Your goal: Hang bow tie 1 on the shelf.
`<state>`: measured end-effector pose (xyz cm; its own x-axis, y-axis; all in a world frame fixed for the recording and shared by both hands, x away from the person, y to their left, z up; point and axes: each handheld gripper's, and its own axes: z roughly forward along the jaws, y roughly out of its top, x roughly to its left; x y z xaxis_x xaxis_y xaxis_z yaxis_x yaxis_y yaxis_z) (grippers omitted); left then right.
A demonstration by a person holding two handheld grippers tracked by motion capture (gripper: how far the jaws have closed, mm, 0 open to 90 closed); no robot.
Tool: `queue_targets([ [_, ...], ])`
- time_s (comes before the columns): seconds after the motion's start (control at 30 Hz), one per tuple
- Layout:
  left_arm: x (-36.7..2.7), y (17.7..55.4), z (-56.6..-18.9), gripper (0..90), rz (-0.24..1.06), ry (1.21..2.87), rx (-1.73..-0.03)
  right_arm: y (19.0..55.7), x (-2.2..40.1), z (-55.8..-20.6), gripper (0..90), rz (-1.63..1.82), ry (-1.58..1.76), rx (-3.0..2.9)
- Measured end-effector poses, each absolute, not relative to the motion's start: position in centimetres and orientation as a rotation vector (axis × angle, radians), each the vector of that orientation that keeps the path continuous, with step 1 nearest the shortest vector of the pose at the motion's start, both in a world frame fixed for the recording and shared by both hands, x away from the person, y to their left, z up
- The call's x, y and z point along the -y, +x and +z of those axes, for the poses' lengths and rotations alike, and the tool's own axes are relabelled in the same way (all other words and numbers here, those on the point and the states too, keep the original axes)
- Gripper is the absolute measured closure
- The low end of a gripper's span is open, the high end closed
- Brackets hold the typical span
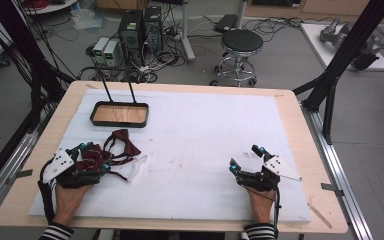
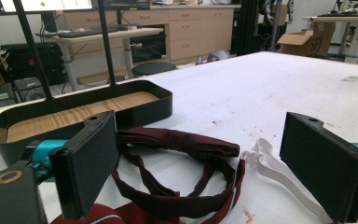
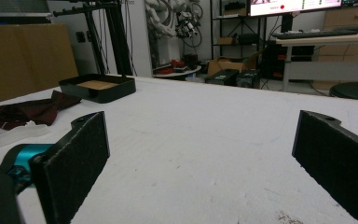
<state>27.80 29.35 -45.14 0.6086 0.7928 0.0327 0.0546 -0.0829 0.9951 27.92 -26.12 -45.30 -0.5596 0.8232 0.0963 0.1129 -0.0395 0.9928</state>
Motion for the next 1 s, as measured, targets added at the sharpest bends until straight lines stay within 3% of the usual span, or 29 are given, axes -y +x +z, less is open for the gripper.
queue_targets([
  [1.0, -29.3, 27.8, -43.9, 12.0, 0.704, 1.605, -0.752, 27.9, 26.2, -45.3, 3.0, 1.652, 0.993, -1.676],
])
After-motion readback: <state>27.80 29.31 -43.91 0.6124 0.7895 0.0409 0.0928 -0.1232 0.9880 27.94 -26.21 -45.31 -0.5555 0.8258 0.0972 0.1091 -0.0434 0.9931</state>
